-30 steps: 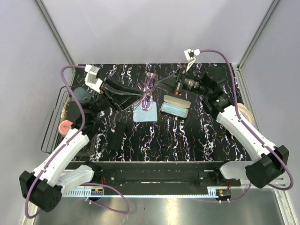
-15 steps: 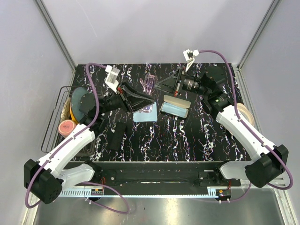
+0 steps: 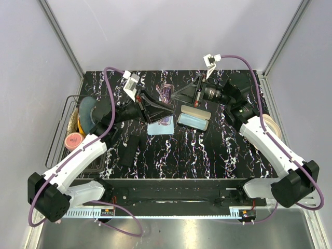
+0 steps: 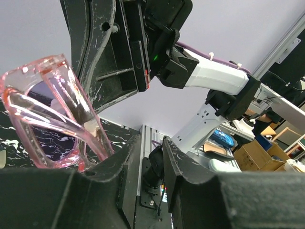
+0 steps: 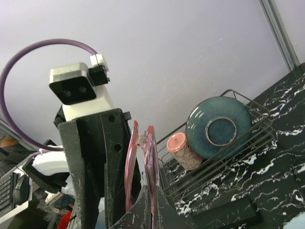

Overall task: Organize the sunglasses
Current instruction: Fold the right temple of the sunglasses on the sunglasses, then open the left temple of the sunglasses.

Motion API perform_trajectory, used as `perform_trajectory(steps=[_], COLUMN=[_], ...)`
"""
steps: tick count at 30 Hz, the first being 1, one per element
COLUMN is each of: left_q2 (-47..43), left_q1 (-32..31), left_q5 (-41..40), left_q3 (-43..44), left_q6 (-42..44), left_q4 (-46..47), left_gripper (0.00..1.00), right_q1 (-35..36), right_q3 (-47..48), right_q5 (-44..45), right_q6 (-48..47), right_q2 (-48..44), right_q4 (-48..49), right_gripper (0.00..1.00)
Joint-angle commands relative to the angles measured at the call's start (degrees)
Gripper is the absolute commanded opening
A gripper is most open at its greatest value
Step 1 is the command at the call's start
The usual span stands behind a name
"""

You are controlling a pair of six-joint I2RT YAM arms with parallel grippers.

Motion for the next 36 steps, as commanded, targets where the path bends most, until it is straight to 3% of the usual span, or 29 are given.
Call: perform_trajectory(steps=[1, 5, 8, 14, 22, 29, 36], left_q2=[0.44, -2.37, -4.92, -6.25, -4.05, 0.61, 3.16], left_q1=[0.04, 0.04, 0.13, 0.74, 0.74, -0.75, -1.8], left_q5=[-1.91, -6.73, -11.81, -25.61, -20.28, -16.06, -18.08], left_q3=[3.02, 4.69, 6.18, 7.94, 3.02, 3.72, 4.6], left_q6=[3.98, 8.45, 11.7, 13.83, 14.53, 15.32, 15.94], left_q4=[-3.82, -12.59, -19.53, -33.76, -30.99, -29.49, -30.72], left_gripper=[0.37, 0.6, 0.69, 0.73, 0.84, 0.86, 0.67], right_q1=[0.76, 0.67, 0.67, 0.75, 0.75, 0.75, 0.75], right_q3=[2.88, 4.12, 4.13, 4.74, 5.71, 4.56, 4.21], right_q5=[-0.75, 7.87, 12.54, 18.96, 19.41, 19.14, 18.7], right_q6=[-1.49, -10.8, -14.15, -19.16, -16.19, -11.79, -8.19], right_q2=[-1.42, -1.33, -0.89, 0.25, 0.25, 0.34, 0.43], right_q4=[-4.35, -15.78, -20.01, -26.34, -29.25, -29.25, -27.32], right_gripper=[0.0, 0.0, 0.0, 0.0, 0.0, 0.0, 0.0])
